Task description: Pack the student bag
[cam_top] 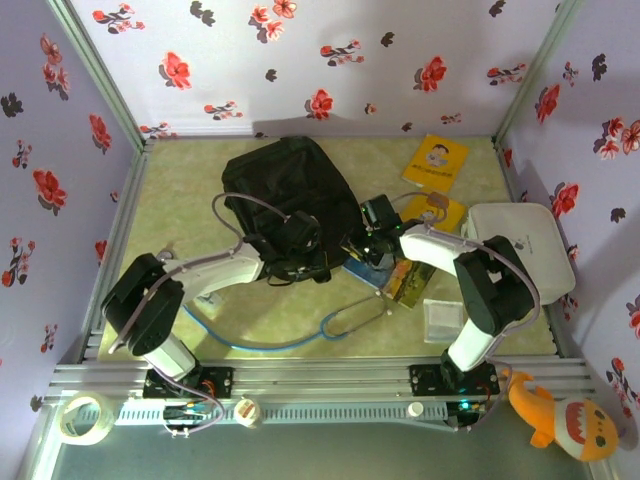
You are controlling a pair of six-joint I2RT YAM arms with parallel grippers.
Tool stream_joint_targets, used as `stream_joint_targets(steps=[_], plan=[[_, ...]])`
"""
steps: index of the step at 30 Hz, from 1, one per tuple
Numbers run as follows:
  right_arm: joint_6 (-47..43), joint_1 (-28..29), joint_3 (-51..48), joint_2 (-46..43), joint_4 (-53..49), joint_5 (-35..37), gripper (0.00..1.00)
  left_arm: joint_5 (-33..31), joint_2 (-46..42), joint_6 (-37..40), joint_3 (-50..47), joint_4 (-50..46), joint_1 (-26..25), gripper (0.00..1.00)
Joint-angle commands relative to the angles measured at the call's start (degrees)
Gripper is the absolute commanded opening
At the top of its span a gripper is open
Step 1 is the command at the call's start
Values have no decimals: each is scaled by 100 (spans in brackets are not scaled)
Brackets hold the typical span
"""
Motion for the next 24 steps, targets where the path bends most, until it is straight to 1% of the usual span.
stream_joint_targets(steps=[1, 5, 14, 24], plan=[[-327, -115, 282, 138, -459, 532, 24, -293, -421, 80, 23, -684, 97, 0], [-314, -124, 359, 200, -457, 687, 23, -439, -713, 157, 61, -1296, 156, 0], [-257, -126, 488, 279, -466, 994, 17, -651, -740, 253, -175, -1639, 423, 0], [-266, -126, 608, 244, -660, 1314, 10, -758, -579, 693, -298, -1805, 544, 0]])
